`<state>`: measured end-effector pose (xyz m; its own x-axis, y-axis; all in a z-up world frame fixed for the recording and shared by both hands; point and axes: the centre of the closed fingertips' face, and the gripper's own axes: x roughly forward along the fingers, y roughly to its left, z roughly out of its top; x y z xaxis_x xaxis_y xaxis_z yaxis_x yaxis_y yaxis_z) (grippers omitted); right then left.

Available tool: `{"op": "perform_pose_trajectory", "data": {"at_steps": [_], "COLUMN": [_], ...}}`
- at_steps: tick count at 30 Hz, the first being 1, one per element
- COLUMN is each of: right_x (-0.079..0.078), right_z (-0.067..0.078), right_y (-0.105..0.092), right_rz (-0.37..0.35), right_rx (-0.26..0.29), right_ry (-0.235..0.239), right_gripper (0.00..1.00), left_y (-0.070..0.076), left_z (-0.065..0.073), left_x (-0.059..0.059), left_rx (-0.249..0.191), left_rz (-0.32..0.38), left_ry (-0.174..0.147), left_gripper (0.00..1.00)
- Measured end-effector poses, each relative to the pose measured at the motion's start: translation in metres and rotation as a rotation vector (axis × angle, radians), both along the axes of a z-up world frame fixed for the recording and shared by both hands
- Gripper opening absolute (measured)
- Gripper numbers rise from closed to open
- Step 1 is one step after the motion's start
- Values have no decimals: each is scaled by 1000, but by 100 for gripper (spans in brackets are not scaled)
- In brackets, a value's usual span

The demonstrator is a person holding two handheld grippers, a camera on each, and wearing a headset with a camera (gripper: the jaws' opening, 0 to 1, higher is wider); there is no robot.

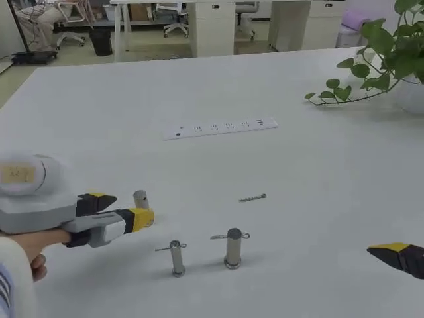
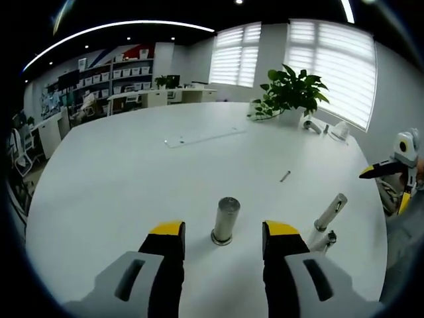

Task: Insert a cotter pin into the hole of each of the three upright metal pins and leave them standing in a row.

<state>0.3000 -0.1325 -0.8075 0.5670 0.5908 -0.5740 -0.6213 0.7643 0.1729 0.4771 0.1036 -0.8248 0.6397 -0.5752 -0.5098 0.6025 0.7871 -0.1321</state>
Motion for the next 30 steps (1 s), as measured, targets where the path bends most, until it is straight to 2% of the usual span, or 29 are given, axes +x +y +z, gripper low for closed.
{"op": "perform_pose_trajectory", "data": {"at_steps": [3, 5, 7, 13, 16, 19, 21, 30], "right_x": [1, 2, 2, 3, 4, 5, 5, 5], "right_z": [-1, -1, -1, -1, -1, -1, -1, 4], "right_y": [-2, -2, -2, -3, -4, -5, -5, -7], "right_rz": [-8, -8, -8, -9, -14, -18, -19, -30], "right_rx": [-1, 1, -2, -2, -2, 1, -2, 5], "right_ry": [3, 4, 7, 9, 7, 9, 12, 0], "right_gripper": [99, 99, 99, 99, 99, 98, 98, 98], "left_y": [-3, -5, -7, -8, -8, -11, -13, -17], "left_z": [-4, -7, -9, -11, -12, -12, -12, -14], "left_x": [4, 7, 9, 16, 18, 19, 21, 19], "left_rx": [17, 9, 8, 32, 66, 62, 23, 45], "left_rz": [-7, -9, -12, -7, -21, -27, -30, -77], "left_ry": [-2, 18, 21, 8, -13, -8, 9, 14], "left_gripper": [43, 41, 39, 32, 29, 27, 25, 18]}}
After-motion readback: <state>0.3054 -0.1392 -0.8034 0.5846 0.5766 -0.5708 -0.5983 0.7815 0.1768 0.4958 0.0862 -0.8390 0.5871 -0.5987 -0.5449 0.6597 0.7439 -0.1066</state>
